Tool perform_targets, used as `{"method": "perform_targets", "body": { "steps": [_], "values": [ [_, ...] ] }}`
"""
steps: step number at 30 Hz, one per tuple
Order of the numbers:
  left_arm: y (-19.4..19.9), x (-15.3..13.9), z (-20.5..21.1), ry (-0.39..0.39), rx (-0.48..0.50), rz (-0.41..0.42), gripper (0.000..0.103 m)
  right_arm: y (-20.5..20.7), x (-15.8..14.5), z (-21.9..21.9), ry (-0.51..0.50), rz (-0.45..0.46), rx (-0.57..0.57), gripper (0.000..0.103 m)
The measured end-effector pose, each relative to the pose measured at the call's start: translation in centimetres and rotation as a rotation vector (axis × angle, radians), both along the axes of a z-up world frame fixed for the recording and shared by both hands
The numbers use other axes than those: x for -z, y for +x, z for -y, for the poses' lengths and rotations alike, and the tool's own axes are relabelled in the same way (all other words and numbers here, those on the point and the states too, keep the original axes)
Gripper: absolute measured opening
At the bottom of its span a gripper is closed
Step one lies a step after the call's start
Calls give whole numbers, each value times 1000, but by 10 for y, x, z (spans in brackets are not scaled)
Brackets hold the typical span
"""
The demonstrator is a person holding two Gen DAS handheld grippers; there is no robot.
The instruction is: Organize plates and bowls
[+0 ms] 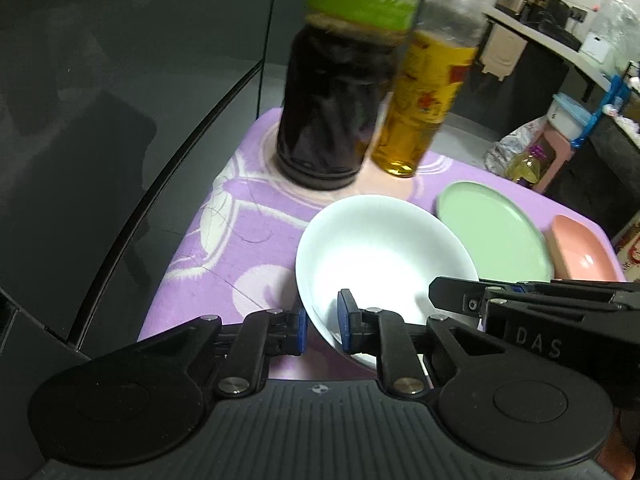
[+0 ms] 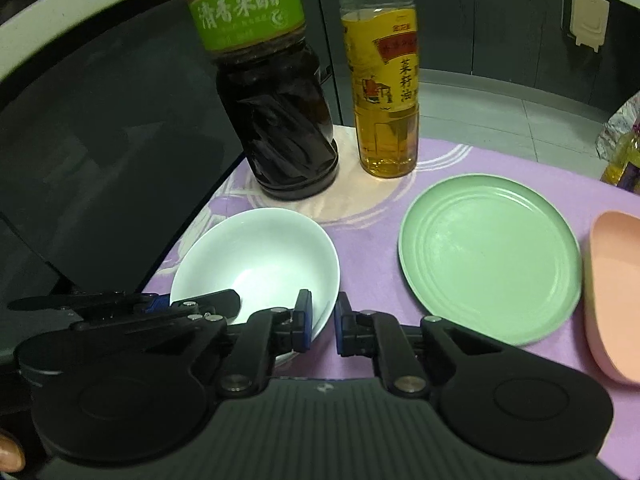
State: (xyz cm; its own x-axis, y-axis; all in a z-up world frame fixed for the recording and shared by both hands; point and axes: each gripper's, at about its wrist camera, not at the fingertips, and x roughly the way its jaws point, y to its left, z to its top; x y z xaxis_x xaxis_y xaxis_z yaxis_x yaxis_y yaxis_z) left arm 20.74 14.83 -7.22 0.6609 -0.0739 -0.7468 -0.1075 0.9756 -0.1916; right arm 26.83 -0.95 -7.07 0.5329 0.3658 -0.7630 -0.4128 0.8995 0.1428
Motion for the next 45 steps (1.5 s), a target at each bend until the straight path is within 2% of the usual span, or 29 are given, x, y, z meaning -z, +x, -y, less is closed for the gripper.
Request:
{"method": "perform_targets", "body": {
  "steps": [7, 14, 28, 45],
  "values": [
    [-39, -30, 25, 2, 56, 52, 15, -40, -33, 26, 23, 40, -2, 10],
    [-80, -48, 50, 13, 112, 86, 15, -85, -51, 52, 57, 62, 29, 11],
    [-149, -60, 82, 38, 181, 138, 15, -157, -59, 91, 123, 68, 57, 13],
    [-195, -57, 99, 27, 237, 144, 15, -208, -56, 117, 162, 64, 83, 13]
  ]
}}
